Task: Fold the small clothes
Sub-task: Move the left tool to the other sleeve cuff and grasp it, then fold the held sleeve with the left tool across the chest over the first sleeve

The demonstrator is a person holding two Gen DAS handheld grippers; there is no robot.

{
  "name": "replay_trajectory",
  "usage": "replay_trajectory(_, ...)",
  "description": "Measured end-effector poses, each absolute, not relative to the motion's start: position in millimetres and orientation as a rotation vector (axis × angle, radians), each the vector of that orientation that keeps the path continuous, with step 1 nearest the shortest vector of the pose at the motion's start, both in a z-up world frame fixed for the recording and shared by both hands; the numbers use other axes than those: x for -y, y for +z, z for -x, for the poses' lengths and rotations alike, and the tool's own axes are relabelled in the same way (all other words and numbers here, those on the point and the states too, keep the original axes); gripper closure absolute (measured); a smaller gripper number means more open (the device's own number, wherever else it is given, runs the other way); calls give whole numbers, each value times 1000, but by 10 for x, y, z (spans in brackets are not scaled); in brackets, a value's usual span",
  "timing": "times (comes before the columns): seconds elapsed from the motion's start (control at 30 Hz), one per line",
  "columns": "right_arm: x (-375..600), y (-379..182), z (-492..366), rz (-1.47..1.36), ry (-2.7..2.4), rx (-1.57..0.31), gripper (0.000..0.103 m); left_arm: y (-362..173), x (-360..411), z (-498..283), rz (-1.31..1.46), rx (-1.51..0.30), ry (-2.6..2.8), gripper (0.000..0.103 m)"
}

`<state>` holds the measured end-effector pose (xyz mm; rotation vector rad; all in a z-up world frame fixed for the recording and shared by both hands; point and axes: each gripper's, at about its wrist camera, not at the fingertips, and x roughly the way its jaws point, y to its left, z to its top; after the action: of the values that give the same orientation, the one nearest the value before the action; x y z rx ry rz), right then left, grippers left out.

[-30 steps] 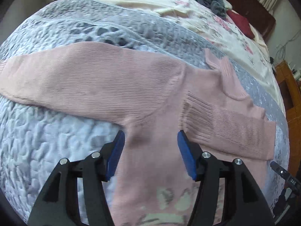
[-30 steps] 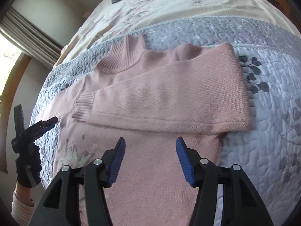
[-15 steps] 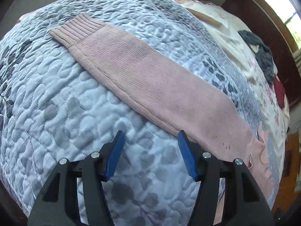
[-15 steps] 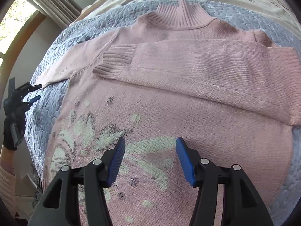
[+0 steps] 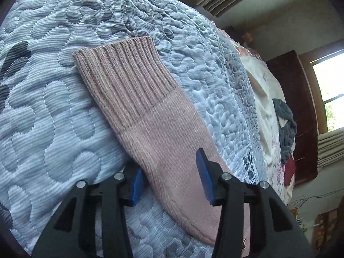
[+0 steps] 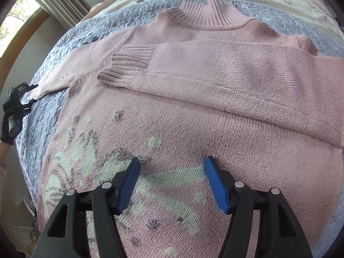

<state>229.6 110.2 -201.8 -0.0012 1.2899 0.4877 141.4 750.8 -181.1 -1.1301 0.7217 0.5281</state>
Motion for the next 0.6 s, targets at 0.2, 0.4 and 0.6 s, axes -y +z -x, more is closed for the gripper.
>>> replay_trajectory(0.2,-1134,-2025,-2288,22,480,-1283,39,-1851,-7699,-1398,1165,-712,556,91)
replay_trajectory(0.4,-1117,-1997,-2261,14,474,-1283,40,-1688,-7588,-1374,1066,-704,564,98)
replay_trajectory(0.6,-1044,-1887,-2168,7,464,-1277,41,-1254,-7034,-1624,871,-705,443,98)
